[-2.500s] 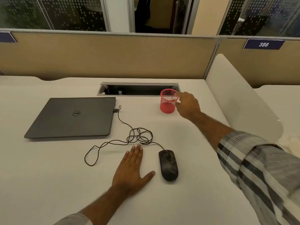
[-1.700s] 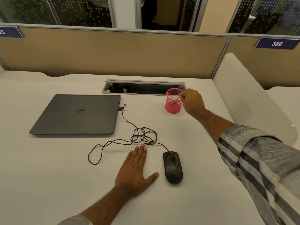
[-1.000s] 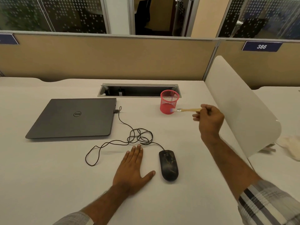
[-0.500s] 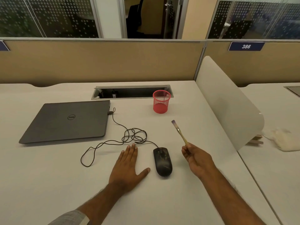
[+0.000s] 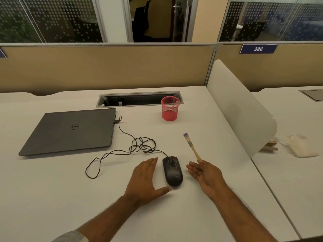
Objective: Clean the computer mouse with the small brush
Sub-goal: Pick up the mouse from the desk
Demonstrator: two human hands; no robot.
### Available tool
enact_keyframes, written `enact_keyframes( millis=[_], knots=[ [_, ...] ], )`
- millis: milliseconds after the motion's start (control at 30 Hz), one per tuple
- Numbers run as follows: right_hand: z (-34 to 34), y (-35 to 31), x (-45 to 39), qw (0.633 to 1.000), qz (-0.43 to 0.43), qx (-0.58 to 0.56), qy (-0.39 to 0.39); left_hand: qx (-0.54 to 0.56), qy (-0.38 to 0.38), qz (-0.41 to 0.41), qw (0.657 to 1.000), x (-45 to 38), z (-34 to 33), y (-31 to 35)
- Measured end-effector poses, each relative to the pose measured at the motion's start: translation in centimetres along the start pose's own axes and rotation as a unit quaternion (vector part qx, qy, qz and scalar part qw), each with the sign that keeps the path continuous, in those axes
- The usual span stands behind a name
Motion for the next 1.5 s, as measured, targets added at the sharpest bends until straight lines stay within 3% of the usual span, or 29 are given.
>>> enact_keyframes(
  millis=[167, 500, 733, 933, 1500],
  knots=[
    [-1.0, 0.6, -0.1, 0.999, 0.014, 0.049, -0.002, 0.012, -0.068, 0.03, 0.997, -2.5, -0.9, 1.3],
    [-2.9, 1.3, 0.9, 0.989, 0.035, 0.146, 0.007, 0.001, -0.111, 0.052, 0.992, -4.2, -0.8, 1.4],
    [-3.2, 1.2, 2.2, 0.988, 0.041, 0.15, -0.002, 0.051, -0.073, 0.054, 0.995, -3.4, -0.4, 1.4],
    [-3.7, 1.4, 3.8, 0.987, 0.056, 0.149, -0.015, 0.175, -0.022, 0.057, 0.983, -1.9, 0.0, 1.5],
    [-5.0, 5.1, 10.6, 0.988, 0.108, 0.108, 0.014, 0.389, -0.027, -0.012, 0.921, 3.7, 2.6, 2.1]
  ],
)
Point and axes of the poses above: each hand's wrist, its own x-axis away from the middle knuckle, its own z-axis out of the back of the hand, y = z × x, the point moved 6 cm from there along -x, towards the middle knuckle, and after that the axes turned 11 degrees about -z, right-handed, at the moved point
